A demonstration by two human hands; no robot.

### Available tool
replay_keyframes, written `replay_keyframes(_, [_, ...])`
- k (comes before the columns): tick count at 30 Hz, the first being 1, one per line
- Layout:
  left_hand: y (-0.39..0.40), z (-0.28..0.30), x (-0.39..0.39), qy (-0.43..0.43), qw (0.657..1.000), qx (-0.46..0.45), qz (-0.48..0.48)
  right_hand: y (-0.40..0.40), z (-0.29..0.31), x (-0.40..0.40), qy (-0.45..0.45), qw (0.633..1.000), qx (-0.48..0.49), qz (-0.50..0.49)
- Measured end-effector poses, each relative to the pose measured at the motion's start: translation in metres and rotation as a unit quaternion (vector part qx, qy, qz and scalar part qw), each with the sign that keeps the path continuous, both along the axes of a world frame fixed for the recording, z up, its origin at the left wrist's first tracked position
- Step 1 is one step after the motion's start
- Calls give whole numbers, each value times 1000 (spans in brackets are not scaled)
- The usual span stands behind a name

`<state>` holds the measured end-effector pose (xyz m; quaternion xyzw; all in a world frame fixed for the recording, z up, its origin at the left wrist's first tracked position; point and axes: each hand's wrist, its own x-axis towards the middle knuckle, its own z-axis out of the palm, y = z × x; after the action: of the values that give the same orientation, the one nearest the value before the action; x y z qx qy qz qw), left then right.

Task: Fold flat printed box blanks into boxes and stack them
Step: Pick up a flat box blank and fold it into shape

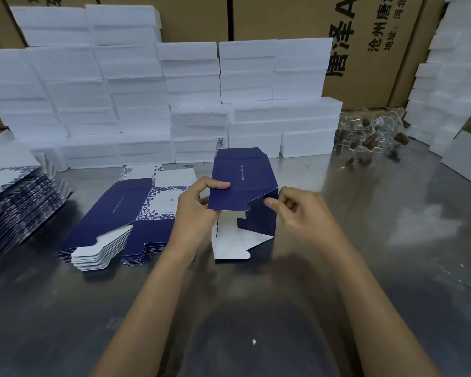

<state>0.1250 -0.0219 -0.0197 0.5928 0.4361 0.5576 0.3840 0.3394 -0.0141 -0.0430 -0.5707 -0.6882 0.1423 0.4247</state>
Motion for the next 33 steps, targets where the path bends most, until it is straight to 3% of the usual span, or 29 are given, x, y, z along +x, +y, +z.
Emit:
replay_keyframes(6, [-6,-2,4,-16,1000,-13,-3,-9,12,1,25,999,-24,-11])
replay_keyframes(11, [-9,-3,4,-4,1000,-22,-11,-19,34,-4,231,973,30,-6])
replay_keyframes(15, [-11,-2,-1,64,995,-35,-65,-24,27,-23,154,986,-25,64])
replay_keyframes(21, [-9,1,-16,149,975,-65,-149,-19,16,-24,109,993,1,43])
replay_keyframes(23, [-11,2,-13,147,980,-57,-121,-18,15,-26,127,991,25,32])
replay_keyframes(27, [-12,-1,1,89,995,41,20,-19,19,-31,175,983,35,34])
replay_keyframes(33, [-11,-9,14,27,997,55,44,-22,23,-33,190,980,-1,65])
